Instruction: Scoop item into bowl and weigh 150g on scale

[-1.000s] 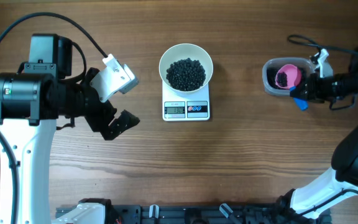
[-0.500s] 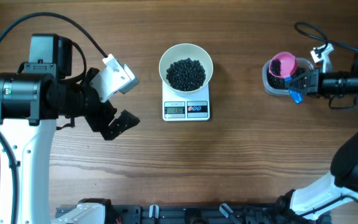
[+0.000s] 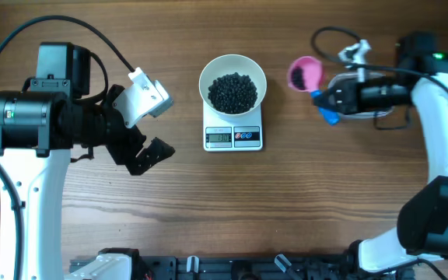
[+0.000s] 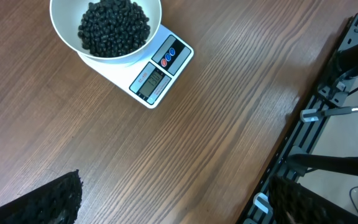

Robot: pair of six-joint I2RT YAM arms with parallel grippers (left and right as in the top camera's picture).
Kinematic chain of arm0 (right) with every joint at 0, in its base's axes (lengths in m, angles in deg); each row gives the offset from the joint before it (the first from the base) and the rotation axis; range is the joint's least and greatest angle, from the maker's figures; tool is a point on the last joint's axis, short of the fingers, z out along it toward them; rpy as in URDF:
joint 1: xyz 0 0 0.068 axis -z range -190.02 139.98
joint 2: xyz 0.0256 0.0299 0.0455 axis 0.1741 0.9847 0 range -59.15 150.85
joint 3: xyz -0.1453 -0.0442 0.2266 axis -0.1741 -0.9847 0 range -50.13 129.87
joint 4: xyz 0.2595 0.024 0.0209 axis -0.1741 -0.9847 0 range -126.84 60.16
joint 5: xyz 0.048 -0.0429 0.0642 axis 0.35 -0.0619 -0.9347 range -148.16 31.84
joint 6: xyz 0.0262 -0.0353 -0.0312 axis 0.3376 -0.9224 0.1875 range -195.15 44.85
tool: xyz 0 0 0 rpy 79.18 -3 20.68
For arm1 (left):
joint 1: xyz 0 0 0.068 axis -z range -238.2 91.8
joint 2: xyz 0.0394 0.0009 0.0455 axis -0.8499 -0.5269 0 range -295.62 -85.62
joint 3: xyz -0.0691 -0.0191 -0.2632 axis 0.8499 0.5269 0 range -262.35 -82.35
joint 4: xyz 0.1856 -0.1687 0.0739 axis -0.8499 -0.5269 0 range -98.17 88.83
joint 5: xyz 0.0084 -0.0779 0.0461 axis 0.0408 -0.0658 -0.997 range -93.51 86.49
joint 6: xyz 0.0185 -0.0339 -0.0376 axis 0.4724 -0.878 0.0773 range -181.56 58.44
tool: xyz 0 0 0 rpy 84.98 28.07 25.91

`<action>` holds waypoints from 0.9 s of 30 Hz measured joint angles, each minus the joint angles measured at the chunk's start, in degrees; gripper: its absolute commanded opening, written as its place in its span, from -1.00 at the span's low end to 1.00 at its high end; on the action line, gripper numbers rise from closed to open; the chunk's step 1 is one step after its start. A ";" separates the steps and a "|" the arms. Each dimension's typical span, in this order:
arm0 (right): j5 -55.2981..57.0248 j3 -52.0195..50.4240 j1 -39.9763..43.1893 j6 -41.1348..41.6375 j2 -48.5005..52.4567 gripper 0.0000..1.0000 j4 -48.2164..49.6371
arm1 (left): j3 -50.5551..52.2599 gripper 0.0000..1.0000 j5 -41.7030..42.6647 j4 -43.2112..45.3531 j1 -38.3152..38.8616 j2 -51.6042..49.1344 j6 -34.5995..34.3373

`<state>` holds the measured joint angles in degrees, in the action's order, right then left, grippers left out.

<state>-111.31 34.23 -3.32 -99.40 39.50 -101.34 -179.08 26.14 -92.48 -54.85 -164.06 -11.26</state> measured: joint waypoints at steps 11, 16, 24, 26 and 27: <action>-0.42 0.00 -9.49 6.45 0.00 -0.91 8.04 | 0.00 1.00 0.00 0.00 0.00 0.00 0.00; 1.60 0.00 -13.25 8.94 0.00 -0.91 11.17 | 0.00 1.00 0.00 0.00 0.00 0.00 0.00; 8.50 0.00 -18.73 10.56 0.00 -0.91 15.43 | 0.00 1.00 0.00 0.00 0.00 0.00 0.00; 11.45 0.00 -20.24 10.99 0.00 -0.91 16.57 | 0.00 1.00 0.00 0.00 0.00 0.00 0.00; 14.27 0.00 -21.42 11.19 0.00 -0.91 17.05 | 0.00 1.00 0.00 0.00 0.00 0.00 0.00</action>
<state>-97.04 34.23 -24.74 -88.21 39.50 -84.30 -179.08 26.14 -92.48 -54.85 -164.06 -11.26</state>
